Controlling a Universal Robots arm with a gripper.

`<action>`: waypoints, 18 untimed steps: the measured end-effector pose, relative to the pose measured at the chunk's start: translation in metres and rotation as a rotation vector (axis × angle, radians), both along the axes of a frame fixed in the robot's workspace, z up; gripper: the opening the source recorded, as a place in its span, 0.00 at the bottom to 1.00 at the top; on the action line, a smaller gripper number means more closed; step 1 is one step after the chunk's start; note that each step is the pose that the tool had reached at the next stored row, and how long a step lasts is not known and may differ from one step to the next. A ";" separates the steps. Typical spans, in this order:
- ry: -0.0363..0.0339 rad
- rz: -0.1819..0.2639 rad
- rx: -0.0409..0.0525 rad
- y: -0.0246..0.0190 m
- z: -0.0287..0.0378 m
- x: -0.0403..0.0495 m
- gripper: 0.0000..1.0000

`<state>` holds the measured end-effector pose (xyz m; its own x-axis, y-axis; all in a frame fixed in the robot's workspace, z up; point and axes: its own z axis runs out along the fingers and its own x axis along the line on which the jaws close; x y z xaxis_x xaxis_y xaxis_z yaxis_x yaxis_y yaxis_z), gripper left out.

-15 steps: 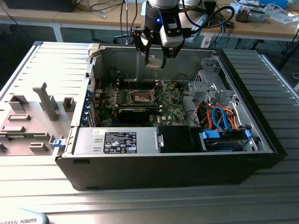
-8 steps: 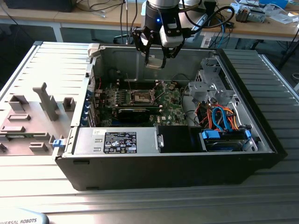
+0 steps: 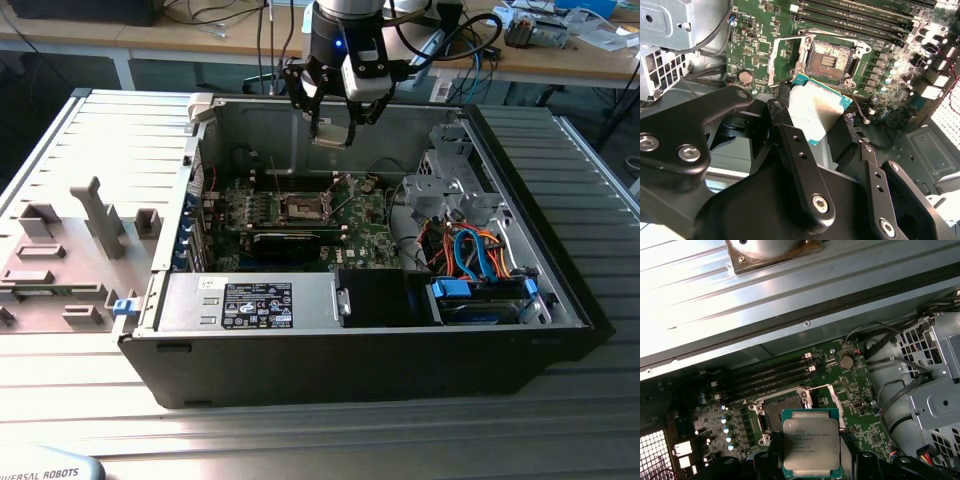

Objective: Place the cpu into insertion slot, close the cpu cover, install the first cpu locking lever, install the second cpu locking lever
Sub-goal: 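Place the cpu into insertion slot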

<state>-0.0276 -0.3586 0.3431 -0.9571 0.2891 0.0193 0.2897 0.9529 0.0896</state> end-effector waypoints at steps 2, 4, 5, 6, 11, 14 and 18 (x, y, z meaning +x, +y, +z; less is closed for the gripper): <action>0.0000 -0.002 0.0000 0.0000 0.0000 0.0000 0.54; 0.0000 -0.003 0.0000 0.0000 0.0000 0.0000 0.54; 0.0001 -0.004 0.0000 0.0000 0.0000 0.0000 0.54; 0.0000 -0.005 0.0000 0.0000 0.0000 0.0000 0.54; 0.0001 -0.008 0.0000 0.0000 0.0000 0.0000 0.54; 0.0001 -0.010 0.0000 0.0000 0.0000 0.0000 0.54; 0.0000 -0.012 0.0000 0.0000 0.0000 0.0000 0.54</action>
